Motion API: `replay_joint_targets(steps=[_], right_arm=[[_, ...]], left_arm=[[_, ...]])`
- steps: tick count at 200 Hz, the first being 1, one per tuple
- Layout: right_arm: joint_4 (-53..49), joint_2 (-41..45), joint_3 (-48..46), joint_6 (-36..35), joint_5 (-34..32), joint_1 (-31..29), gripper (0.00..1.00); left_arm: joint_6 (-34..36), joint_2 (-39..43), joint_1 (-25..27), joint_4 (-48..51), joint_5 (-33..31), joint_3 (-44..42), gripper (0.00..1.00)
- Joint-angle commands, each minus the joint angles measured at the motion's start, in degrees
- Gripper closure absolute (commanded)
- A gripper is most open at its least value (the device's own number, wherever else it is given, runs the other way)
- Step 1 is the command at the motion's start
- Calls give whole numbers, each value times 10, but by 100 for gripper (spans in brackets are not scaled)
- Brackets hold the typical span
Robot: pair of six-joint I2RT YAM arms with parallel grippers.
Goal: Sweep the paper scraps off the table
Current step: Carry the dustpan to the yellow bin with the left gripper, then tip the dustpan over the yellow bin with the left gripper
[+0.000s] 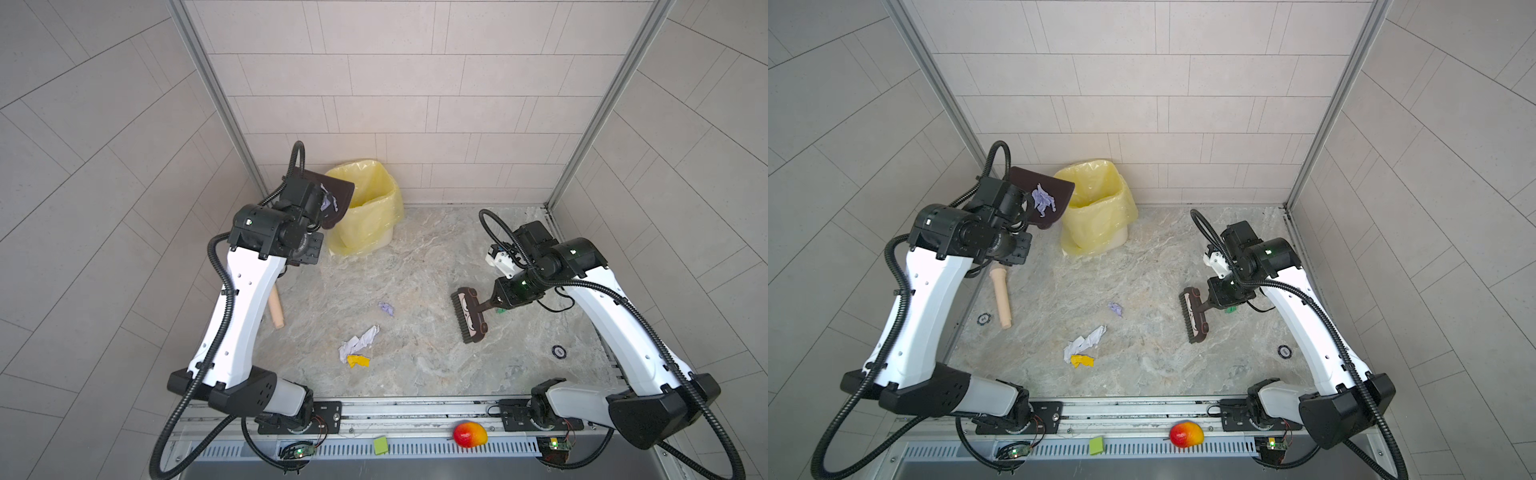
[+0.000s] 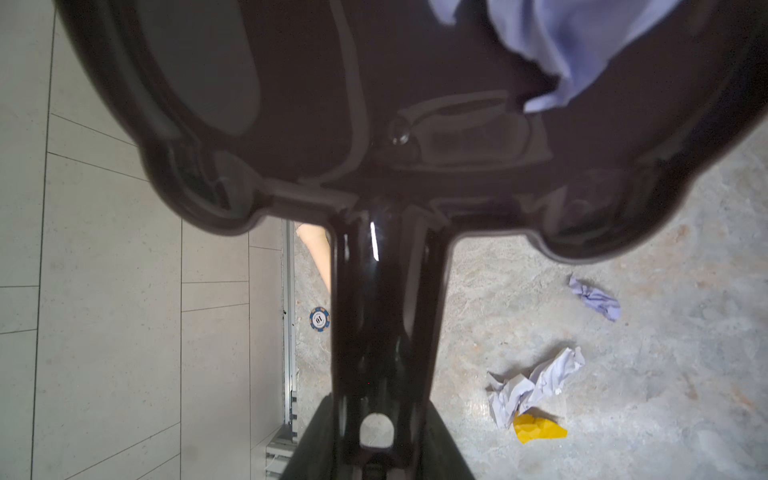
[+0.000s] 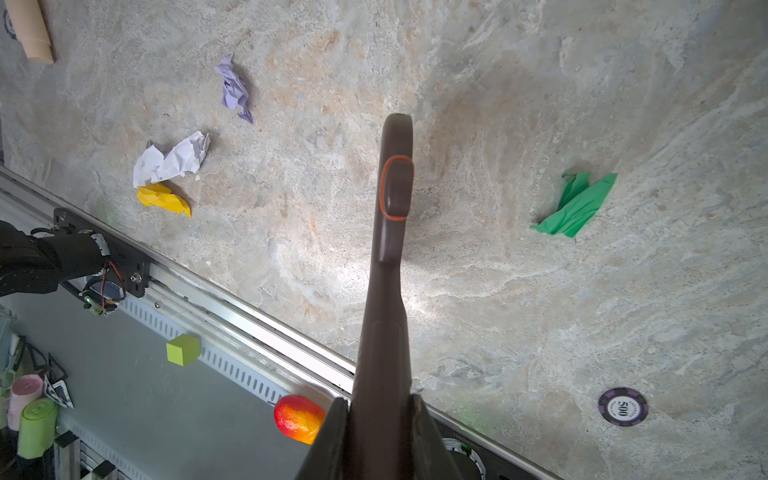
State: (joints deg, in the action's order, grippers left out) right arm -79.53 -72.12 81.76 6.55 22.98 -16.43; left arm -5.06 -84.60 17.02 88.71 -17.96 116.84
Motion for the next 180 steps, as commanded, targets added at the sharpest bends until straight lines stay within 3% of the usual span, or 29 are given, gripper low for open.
replay_joint_targets(steps=[1,50,101,146,180], right_arm=[[-10,5,11,-9,14,3,100],[-5,11,-11,-5,30,2,100],[-9,1,-14,-4,54,3,100],[-9,-16,-8,-3,63,2,100],[-8,-28,-2,-3,64,2,100]], left_arm=[[9,-33,-12,-15,1,34,100],[48,-128,-45,-36,-2,99,100],[91,-233,-48,-34,-52,192,100],[126,-278,-40,-35,-128,228,100],[187,-282,-15,-65,-221,213,100]])
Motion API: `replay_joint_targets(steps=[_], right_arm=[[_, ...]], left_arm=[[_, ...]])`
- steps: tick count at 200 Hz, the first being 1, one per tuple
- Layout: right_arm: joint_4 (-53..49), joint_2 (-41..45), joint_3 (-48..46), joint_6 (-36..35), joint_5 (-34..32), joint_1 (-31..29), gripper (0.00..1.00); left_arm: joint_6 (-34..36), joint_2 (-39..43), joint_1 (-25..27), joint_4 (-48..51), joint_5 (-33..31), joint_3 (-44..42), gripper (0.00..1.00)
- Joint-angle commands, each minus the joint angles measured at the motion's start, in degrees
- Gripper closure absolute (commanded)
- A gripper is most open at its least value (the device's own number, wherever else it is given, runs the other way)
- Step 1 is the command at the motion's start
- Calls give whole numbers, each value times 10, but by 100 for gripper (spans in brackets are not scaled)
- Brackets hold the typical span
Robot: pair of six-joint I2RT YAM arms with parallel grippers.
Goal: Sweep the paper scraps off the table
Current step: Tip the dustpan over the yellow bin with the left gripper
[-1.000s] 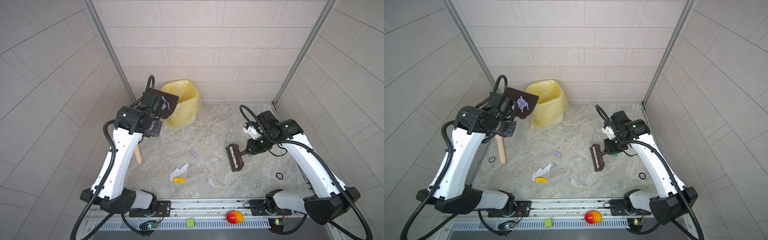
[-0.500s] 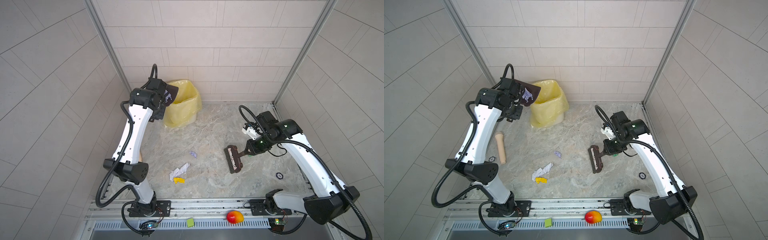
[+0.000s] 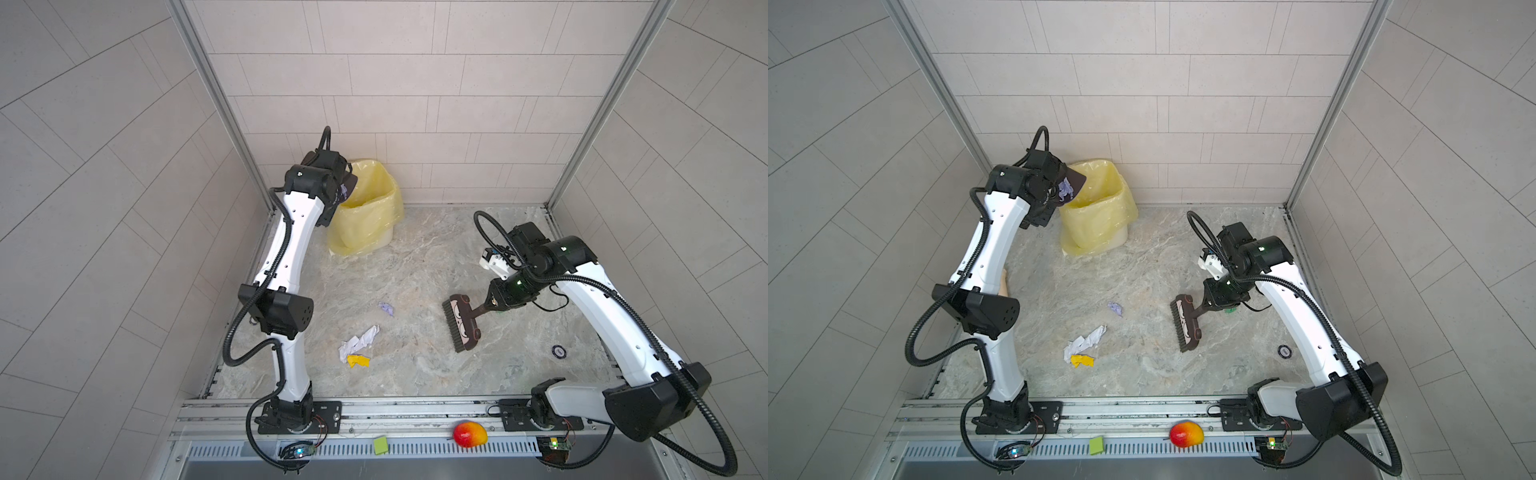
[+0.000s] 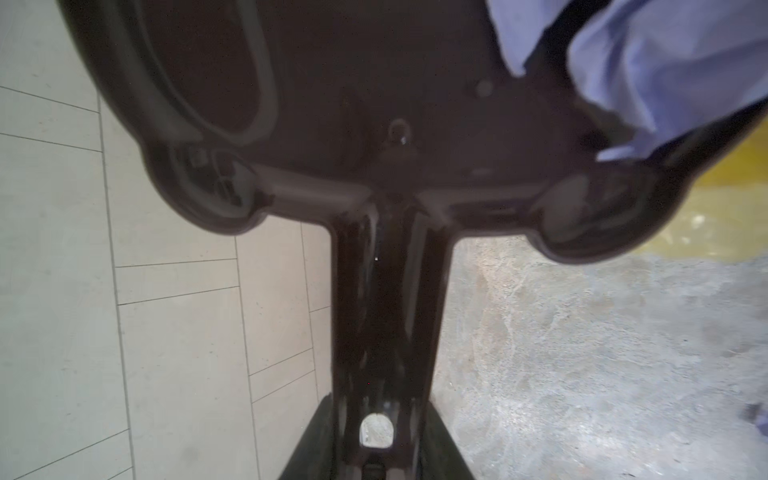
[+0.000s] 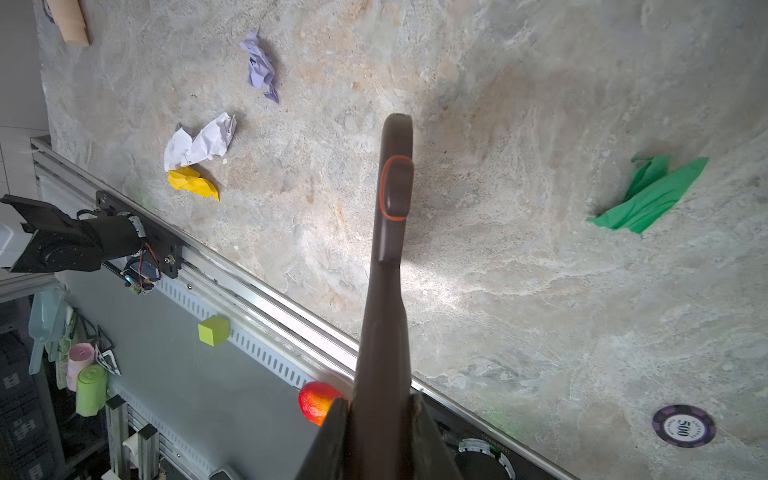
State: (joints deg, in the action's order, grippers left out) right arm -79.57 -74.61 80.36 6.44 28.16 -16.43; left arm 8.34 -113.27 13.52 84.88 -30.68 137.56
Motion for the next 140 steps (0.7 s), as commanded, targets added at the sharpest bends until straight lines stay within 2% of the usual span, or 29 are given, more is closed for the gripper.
replay_joint_targets(steps=[1,37,81,107,140], right_arm=[[-8,-3,12,-2,12,2,100],[-11,-9,21,-1,12,1,100],[-24,0,32,-2,7,1,100],[-27,4,32,-2,7,-2,100],[-26,5,29,-3,7,-4,100]], left_arm=[[55,5,21,-29,-96,6,100],[119,-4,40,-71,-165,-9,100],[236,2,57,-170,-255,-66,100],[349,14,68,-272,-311,-114,100],[481,37,86,-405,-334,-190,100]])
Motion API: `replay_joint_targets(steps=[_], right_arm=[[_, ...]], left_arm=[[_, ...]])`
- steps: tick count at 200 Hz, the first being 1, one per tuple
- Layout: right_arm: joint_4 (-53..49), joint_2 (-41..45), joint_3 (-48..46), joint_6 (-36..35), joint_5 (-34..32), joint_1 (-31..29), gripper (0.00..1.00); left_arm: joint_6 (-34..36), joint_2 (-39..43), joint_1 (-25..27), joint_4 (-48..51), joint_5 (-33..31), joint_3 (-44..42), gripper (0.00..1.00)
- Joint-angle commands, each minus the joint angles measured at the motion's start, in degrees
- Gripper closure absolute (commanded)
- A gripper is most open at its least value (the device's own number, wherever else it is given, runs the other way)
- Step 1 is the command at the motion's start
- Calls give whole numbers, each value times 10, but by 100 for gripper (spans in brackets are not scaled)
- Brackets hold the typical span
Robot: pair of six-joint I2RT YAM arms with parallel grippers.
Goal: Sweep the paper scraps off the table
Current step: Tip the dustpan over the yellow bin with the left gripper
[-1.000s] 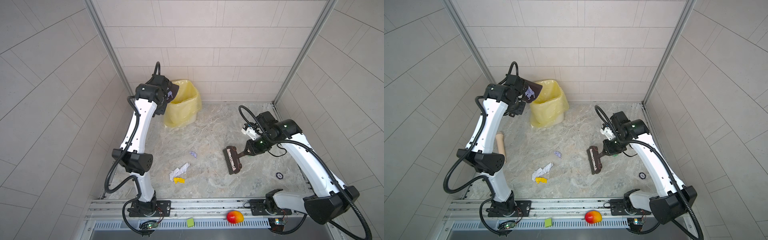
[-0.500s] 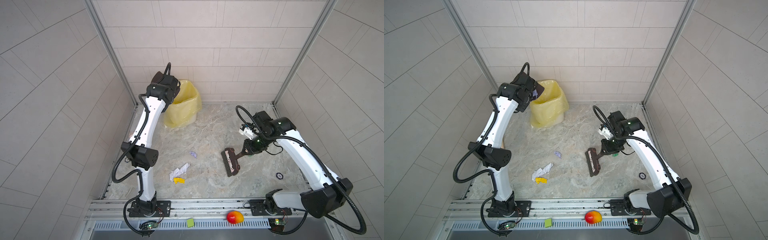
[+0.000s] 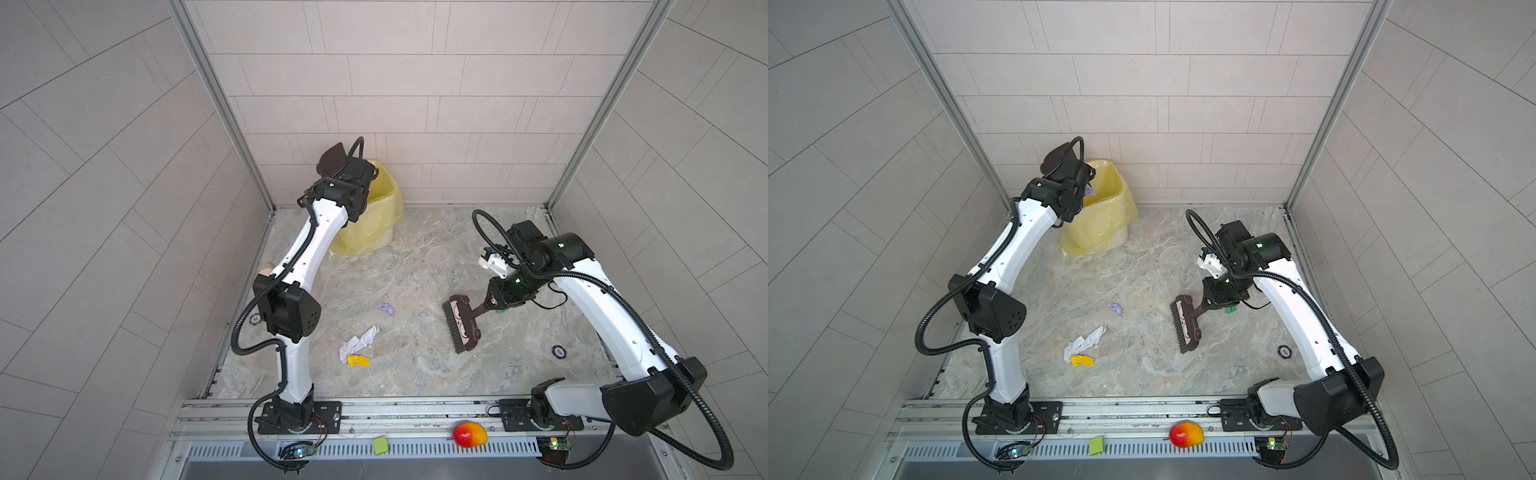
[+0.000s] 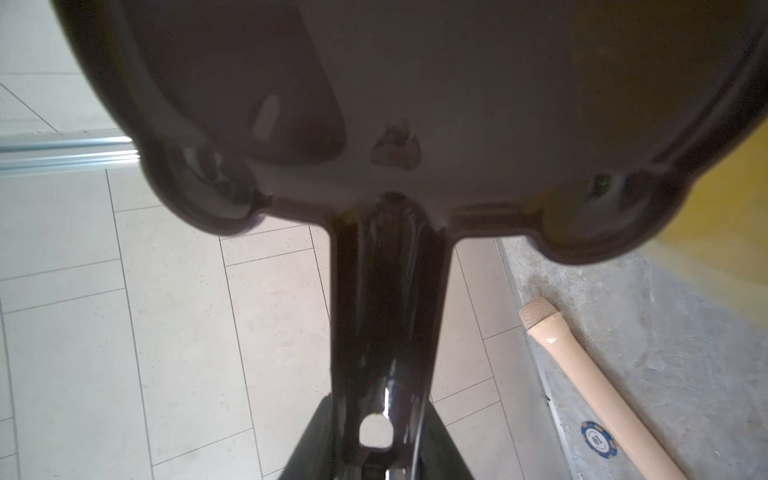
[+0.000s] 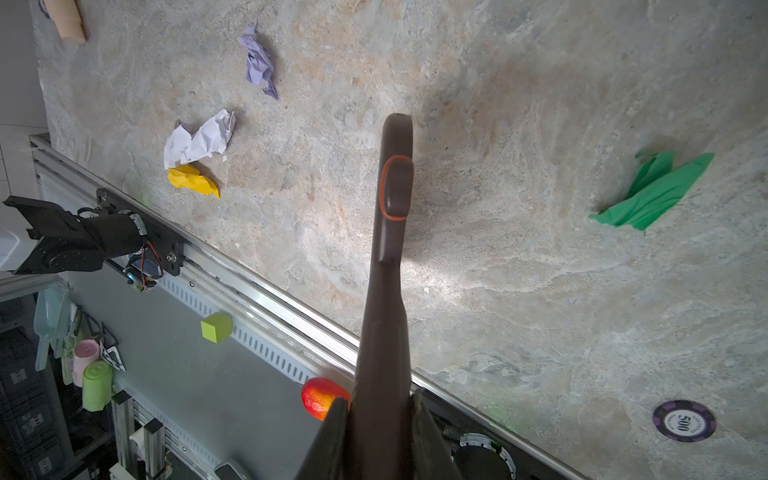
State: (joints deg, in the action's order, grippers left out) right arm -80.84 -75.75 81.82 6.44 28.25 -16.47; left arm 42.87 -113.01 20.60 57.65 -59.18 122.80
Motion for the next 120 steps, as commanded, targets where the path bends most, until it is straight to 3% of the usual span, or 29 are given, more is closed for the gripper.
replay_joint_targets(steps=[1,29,53,120], right_arm=[[-13,17,14,-2,6,-3,100],[-9,16,14,-3,7,-5,100],[-6,16,14,-3,9,-7,100],[-6,19,18,-4,5,-8,100]], left_arm=[[141,35,16,-137,-50,-46,100],[252,61,29,-279,-66,-122,100],[299,74,29,-335,-69,-150,100],[290,88,32,-341,-75,-172,100]])
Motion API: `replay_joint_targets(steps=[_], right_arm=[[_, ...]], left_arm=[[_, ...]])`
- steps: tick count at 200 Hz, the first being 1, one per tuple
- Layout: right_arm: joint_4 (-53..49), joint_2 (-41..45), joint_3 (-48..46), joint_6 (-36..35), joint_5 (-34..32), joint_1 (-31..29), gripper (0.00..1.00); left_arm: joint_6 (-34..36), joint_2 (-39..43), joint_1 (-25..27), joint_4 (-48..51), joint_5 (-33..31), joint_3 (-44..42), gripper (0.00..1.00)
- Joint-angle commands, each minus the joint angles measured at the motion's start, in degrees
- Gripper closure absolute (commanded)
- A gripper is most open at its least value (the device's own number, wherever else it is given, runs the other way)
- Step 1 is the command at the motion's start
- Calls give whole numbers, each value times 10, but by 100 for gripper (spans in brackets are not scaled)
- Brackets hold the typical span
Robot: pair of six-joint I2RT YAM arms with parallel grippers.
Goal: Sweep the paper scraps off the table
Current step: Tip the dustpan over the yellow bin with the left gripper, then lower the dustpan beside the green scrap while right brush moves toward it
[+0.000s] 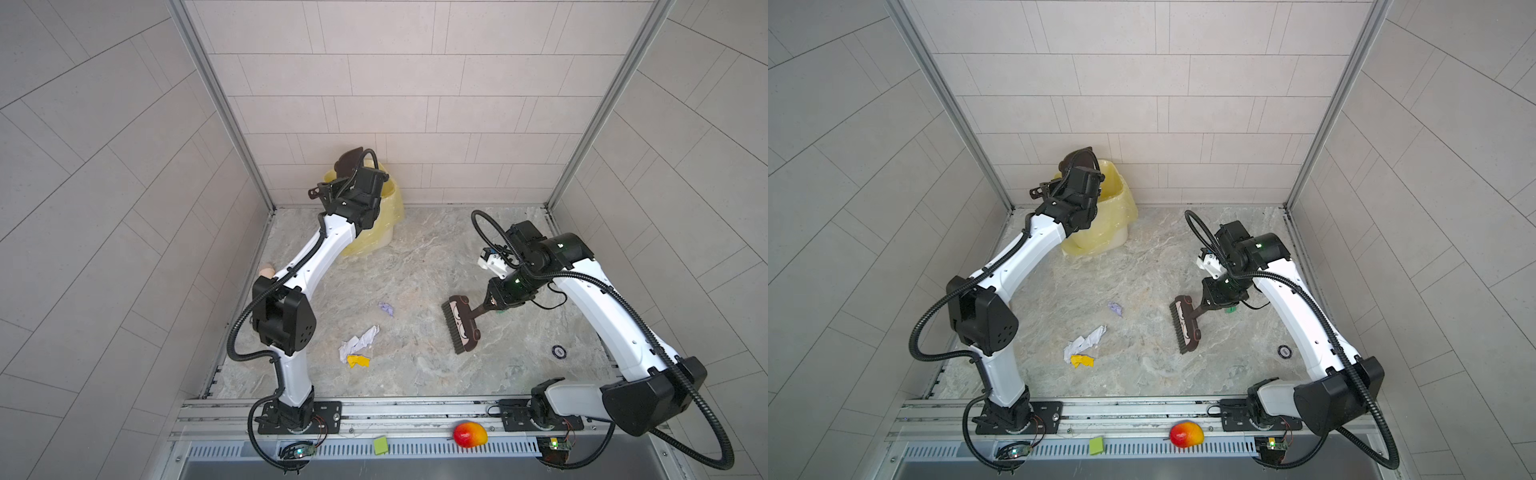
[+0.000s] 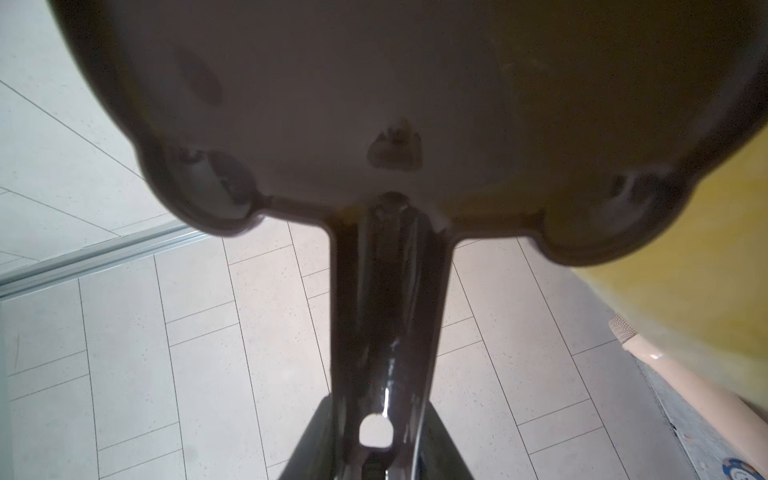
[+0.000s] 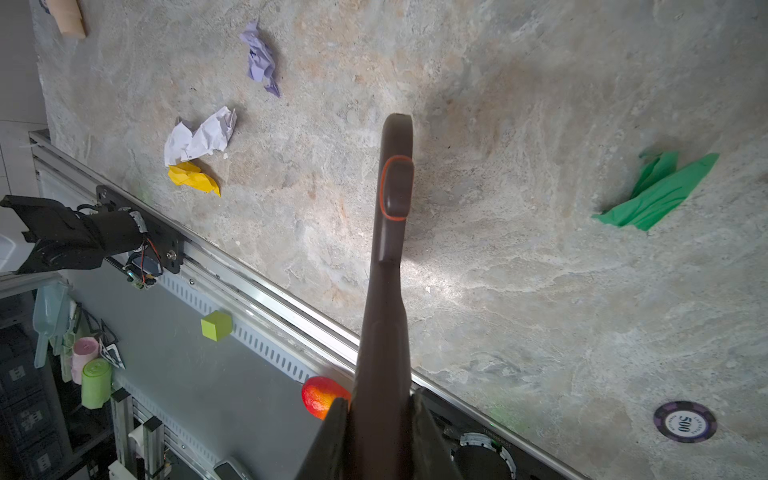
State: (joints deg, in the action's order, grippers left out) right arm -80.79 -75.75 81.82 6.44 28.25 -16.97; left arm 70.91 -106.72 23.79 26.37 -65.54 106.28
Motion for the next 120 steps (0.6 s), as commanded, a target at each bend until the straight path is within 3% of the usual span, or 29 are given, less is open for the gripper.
replay_joint_targets(steps=[1,33,65,120], right_arm=[[-7,19,18,-4,5,-3,100],[-7,17,26,-5,-1,-3,100],[-8,16,44,-6,-21,-3,100],[-28,15,103,-13,-128,3,100]], left_arm=[[9,26,1,-28,-12,-6,100],[-22,35,3,-27,-14,3,100],[-132,46,15,59,5,49,100],[-280,78,72,170,42,64,100]])
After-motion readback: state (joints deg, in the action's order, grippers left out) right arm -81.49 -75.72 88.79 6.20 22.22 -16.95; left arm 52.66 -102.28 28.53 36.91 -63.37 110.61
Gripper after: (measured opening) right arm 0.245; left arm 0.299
